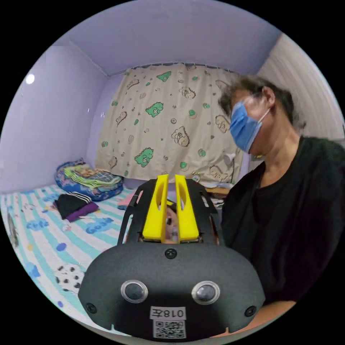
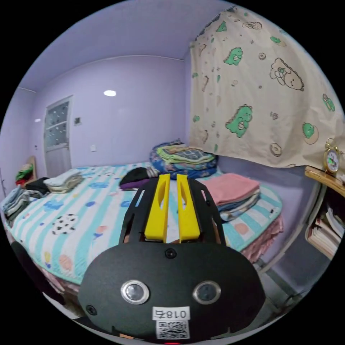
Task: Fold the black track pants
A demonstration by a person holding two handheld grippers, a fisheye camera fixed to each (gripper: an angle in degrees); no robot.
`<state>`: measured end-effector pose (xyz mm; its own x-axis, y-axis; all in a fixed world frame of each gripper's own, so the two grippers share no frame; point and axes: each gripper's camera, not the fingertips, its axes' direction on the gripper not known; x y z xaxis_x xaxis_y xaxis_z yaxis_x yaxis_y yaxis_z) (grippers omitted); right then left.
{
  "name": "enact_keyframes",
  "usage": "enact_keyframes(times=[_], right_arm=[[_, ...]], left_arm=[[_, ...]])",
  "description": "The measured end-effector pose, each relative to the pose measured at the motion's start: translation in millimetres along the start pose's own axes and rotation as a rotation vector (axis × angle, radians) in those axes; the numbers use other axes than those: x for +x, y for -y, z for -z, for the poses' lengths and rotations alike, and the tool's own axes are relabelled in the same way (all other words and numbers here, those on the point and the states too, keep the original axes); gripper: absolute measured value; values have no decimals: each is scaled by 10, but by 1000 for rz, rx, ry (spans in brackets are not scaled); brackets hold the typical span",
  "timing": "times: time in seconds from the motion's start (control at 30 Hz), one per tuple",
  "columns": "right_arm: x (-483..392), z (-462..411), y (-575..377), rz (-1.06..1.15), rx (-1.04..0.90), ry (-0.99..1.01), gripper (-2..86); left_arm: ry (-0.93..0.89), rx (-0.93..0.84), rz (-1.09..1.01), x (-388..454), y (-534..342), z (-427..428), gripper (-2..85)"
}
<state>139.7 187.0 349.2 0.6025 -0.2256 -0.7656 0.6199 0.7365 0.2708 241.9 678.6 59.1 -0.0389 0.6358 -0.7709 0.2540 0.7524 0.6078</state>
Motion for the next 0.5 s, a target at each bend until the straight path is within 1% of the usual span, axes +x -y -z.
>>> enact_keyframes(times=[0.1, 0.2, 0.33, 0.4, 0.43, 0.5], right_arm=[[574, -702, 65, -86, -75, -124, 67], [1111, -1391, 140, -160, -184, -207, 87], [1579, -2132, 285, -174, -311, -242, 108], [1718, -2376, 295, -192, -372, -231, 110], [1776, -2484, 299, -203, -397, -206, 110], [1768, -2541, 343, -197, -376, -160, 107]], left_arm=[[-112, 89, 115, -270, -79, 163, 87], [-158, 137, 124, -360, -64, 274, 90], [-56, 51, 25, -283, 85, 268, 35], [4, 47, -6, -294, 147, 284, 0], [14, 51, -8, -311, 155, 295, -2], [60, 62, 9, -435, 155, 349, -8]])
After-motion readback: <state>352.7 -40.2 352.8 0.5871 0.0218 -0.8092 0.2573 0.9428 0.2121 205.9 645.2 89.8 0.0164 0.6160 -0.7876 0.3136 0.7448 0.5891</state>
